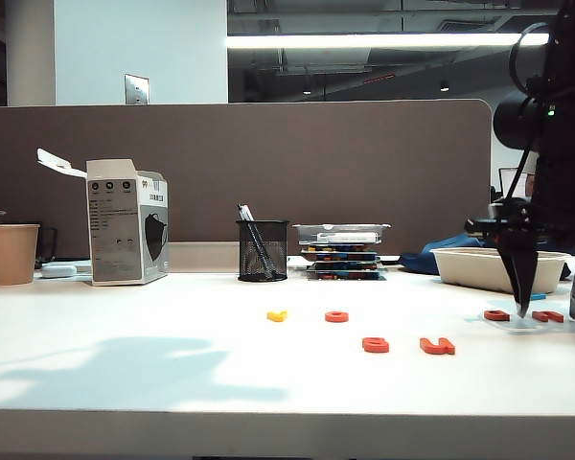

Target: Select the appropriate letters from the row of letter magnets placed on the table to arrange into the word "sun".

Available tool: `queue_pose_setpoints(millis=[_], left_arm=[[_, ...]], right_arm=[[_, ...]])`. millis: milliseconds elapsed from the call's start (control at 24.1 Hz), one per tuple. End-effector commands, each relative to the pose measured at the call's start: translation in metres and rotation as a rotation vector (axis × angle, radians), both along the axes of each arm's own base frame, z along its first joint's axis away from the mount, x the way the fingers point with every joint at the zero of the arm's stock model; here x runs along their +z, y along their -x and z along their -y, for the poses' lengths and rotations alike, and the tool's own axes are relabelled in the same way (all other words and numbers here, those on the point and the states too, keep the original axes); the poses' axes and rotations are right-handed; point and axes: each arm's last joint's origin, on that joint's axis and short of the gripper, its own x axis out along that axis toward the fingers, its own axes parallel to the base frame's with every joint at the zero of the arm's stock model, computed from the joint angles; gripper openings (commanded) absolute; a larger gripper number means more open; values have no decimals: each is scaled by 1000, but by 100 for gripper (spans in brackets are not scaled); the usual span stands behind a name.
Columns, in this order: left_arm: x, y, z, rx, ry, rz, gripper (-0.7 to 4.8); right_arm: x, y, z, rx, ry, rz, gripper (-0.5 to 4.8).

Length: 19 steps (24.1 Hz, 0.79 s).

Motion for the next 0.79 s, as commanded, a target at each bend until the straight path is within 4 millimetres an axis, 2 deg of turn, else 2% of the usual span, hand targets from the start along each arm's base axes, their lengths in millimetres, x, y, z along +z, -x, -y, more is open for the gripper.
queue_pose_setpoints(millis=[41,290,373,456,663,787], left_arm=[[2,0,-1,0,8,10,-5],[2,0,-1,0,7,10,-5],[2,0,-1,0,7,10,-5],[2,0,-1,0,7,10,-5],[2,0,-1,0,7,10,-5],[2,0,-1,0,7,10,-5]], right_arm=[[-10,-2,0,16,9,-33,265],[-16,-1,0,17,13,-63,260],[-16,-1,0,18,13,-65,232],[-16,-1,0,18,14,-66,171],[-16,0,0,18,14,-72,166],[-16,0,0,18,15,-75,144]])
